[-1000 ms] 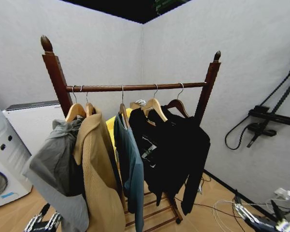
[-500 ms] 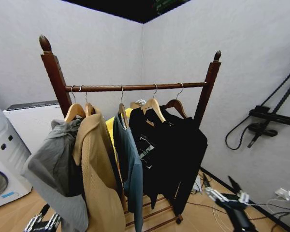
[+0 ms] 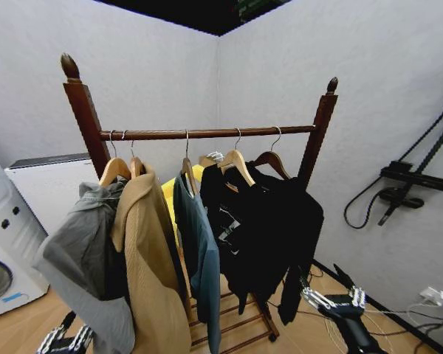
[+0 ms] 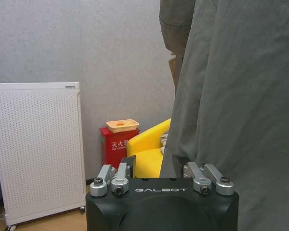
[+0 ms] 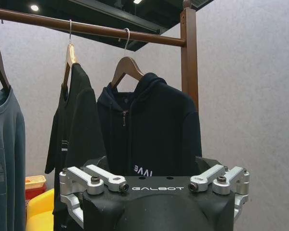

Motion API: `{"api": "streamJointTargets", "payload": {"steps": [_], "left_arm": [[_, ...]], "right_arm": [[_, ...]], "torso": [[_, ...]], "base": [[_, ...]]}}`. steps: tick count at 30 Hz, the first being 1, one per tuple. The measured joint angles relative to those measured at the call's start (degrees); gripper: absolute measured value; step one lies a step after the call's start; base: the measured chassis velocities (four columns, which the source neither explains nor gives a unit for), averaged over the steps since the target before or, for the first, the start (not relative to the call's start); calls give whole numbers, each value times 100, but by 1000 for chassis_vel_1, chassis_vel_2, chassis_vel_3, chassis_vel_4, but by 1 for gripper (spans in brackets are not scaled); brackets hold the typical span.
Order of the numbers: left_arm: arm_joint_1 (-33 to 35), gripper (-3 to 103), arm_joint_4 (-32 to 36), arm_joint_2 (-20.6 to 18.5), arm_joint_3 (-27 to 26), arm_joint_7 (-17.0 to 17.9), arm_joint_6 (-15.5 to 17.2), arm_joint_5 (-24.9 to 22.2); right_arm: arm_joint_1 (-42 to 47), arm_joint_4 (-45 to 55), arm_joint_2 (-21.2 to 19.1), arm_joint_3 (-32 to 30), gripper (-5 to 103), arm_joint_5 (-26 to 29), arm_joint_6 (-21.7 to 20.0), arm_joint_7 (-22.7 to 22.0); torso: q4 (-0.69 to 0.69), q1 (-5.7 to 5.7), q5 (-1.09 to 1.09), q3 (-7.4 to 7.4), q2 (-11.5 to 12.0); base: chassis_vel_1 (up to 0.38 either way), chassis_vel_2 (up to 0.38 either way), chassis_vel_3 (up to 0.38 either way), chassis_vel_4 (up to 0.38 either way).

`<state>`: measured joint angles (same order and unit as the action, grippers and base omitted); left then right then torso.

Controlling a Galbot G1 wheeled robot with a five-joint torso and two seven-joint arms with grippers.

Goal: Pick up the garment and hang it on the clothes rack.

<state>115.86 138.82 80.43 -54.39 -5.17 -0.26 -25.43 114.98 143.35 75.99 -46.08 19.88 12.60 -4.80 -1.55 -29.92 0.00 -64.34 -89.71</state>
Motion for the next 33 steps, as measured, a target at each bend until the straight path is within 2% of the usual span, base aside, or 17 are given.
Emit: {"api": "streamJointTargets", "payload": {"steps": [9, 25, 30, 33], "left_arm": [[0, 46, 0, 0, 0, 0, 0, 0], [0, 46, 0, 0, 0, 0, 0, 0], [0, 46, -1, 0, 0, 0, 0, 0], [0, 46, 0, 0, 0, 0, 0, 0]], "right_arm": [[-3, -4, 2, -4, 100, 2, 3, -7], [-3, -10, 3, -9, 100, 8, 8, -15], [-3, -11, 3, -9, 100, 9, 8, -17], [-3, -11, 3, -9, 100, 9, 8, -17]], "torso": [[0, 21, 0, 26, 51], [0, 309, 0, 324, 634], [0, 318, 0, 332, 649], [0, 288, 0, 295, 577]], "base": [[0, 0, 0, 0], [0, 0, 0, 0], [0, 0, 0, 0], [0, 0, 0, 0]]}}
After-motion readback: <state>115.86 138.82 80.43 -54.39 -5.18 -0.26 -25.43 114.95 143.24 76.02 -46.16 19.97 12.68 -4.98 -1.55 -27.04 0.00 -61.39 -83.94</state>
